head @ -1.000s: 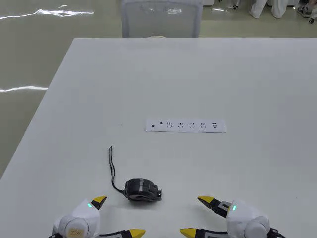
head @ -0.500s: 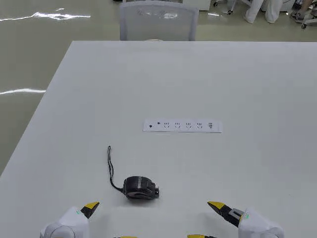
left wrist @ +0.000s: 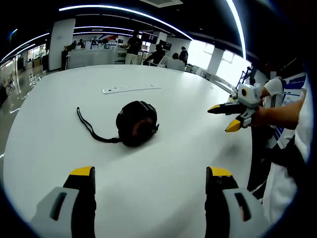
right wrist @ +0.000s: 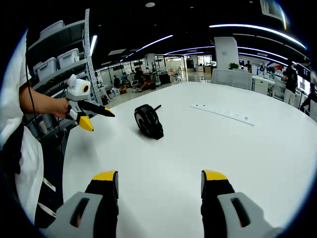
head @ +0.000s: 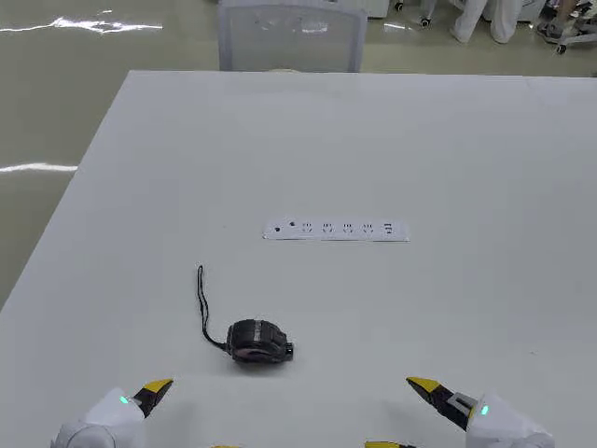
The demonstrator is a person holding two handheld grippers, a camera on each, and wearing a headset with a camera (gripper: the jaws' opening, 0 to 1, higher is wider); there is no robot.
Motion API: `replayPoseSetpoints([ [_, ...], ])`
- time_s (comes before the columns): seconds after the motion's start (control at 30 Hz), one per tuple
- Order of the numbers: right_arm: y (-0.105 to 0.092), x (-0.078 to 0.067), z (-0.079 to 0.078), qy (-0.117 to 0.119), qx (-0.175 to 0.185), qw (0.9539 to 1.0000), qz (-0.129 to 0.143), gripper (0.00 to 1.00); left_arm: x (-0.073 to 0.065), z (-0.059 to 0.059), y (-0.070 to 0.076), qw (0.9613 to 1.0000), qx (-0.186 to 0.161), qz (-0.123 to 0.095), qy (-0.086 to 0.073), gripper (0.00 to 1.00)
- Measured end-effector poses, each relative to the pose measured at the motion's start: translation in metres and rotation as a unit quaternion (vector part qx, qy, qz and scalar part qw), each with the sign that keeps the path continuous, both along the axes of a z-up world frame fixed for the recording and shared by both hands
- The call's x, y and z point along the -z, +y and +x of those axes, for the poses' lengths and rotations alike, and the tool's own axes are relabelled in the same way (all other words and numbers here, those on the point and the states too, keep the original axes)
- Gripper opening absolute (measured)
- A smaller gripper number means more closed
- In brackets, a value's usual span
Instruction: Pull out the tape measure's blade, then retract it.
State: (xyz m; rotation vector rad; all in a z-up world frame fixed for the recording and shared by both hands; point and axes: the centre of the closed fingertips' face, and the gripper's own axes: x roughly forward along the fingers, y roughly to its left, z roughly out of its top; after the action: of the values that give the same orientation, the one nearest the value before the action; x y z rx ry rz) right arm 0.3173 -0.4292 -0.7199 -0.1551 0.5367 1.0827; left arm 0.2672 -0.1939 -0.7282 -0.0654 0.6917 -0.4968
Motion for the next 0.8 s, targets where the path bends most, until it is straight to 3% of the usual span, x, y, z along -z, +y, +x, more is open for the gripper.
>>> replayPoseSetpoints([
  [0.4,-0.019,-0.006,-0.007,-0.001,0.020,0.9998,0.001,0.71,-0.007,-0.011,0.002,0.9999,0.010,-0.001,-0.004,0.93],
  [0.8,-0.039,-0.010,-0.015,-0.002,0.035,0.9994,-0.003,0.75,-0.012,-0.028,0.014,0.9999,0.012,0.005,-0.005,0.97],
])
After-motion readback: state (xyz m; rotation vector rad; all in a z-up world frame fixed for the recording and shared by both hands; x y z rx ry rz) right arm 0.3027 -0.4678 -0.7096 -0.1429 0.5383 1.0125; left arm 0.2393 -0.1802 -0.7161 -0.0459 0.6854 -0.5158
